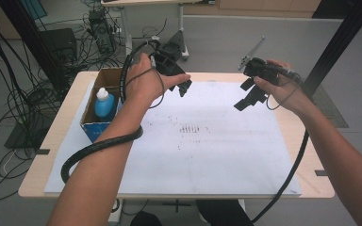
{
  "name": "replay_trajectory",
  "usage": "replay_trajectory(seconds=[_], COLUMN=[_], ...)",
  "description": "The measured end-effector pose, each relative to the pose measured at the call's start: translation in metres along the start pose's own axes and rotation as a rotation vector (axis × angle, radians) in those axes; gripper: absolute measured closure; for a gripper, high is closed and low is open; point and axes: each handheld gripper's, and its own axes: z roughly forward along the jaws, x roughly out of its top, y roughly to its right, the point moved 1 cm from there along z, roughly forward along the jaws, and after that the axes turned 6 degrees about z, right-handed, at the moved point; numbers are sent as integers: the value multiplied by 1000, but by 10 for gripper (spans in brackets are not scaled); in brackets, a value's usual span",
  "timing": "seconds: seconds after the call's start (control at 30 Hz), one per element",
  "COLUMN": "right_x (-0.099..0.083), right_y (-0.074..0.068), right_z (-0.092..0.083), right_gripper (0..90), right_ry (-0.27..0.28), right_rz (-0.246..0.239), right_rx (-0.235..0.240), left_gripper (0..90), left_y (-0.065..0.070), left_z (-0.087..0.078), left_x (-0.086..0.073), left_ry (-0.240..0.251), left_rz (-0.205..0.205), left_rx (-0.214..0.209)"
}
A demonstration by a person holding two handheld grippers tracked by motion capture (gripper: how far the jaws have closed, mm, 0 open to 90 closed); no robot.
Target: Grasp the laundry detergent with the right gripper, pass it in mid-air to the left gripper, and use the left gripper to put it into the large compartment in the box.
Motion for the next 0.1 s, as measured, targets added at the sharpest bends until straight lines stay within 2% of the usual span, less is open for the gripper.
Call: replay_trajectory(seconds=[0.1], right_x=[0], right_y=[0], right_z=[0], right_gripper=[52], right_ry=[1], right_rz=[2], right_rx=[0], left_gripper=[95], left_y=[0], left_z=[-1], left_x=[1], left_ry=[1], left_rz=[3], left_rx=[1])
